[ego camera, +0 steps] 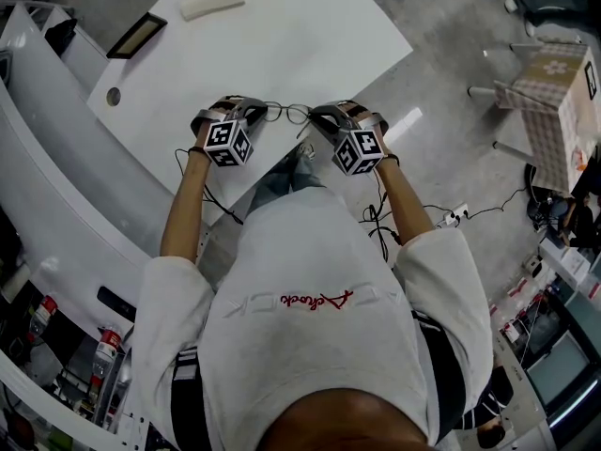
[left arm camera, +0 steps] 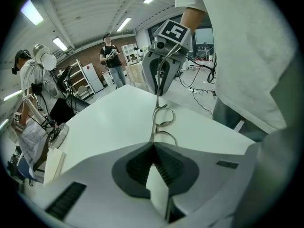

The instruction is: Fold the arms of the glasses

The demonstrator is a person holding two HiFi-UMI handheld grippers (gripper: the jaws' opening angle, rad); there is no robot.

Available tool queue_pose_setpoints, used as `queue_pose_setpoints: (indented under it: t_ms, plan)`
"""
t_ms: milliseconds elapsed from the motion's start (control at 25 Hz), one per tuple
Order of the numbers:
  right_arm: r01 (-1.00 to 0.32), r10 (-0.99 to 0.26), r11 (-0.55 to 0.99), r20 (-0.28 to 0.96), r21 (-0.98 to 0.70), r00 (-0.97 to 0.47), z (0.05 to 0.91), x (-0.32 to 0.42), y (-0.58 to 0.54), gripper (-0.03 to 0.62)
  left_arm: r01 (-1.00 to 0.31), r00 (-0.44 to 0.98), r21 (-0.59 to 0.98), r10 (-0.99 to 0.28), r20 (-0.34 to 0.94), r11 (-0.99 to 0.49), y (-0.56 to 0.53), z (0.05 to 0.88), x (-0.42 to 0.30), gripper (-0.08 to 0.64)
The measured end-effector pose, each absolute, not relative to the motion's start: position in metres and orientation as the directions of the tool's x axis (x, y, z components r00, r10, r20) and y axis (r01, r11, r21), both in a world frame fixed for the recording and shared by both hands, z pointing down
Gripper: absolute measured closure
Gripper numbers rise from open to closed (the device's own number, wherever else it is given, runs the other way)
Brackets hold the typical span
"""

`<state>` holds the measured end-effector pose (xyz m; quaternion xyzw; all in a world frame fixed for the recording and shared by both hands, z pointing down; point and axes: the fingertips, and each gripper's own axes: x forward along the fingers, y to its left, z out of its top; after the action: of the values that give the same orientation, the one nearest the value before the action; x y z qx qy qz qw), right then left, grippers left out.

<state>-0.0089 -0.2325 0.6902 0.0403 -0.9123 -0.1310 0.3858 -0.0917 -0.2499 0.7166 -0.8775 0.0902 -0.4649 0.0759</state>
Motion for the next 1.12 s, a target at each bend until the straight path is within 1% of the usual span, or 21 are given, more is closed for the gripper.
queue_pose_setpoints:
  t_ms: [320, 760, 1120]
  plan:
    - [0.097, -0.089, 0.973, 0.723, 0.211, -0.686, 0.693, -0.023, -0.231, 0.546, -0.101, 0.557, -0.210, -0.230, 0.798, -0.972, -0.252, 0.717, -0.094, 0.531]
    - [0.126, 0.012, 0.988, 0.775, 0.087, -0.632, 0.708, -0.038, -0.235, 0.558, -0.112, 0.569, -0.194, -0.223, 0.791, -0.974, -0.252, 0.717, -0.094, 0.529]
    - [0.108, 0.026, 0.993, 0.833, 0.041, -0.553, 0.715, -0.042, -0.246, 0.566, -0.126, 0.576, -0.207, -0.242, 0.781, -0.970, -0.245, 0.708, -0.103, 0.518]
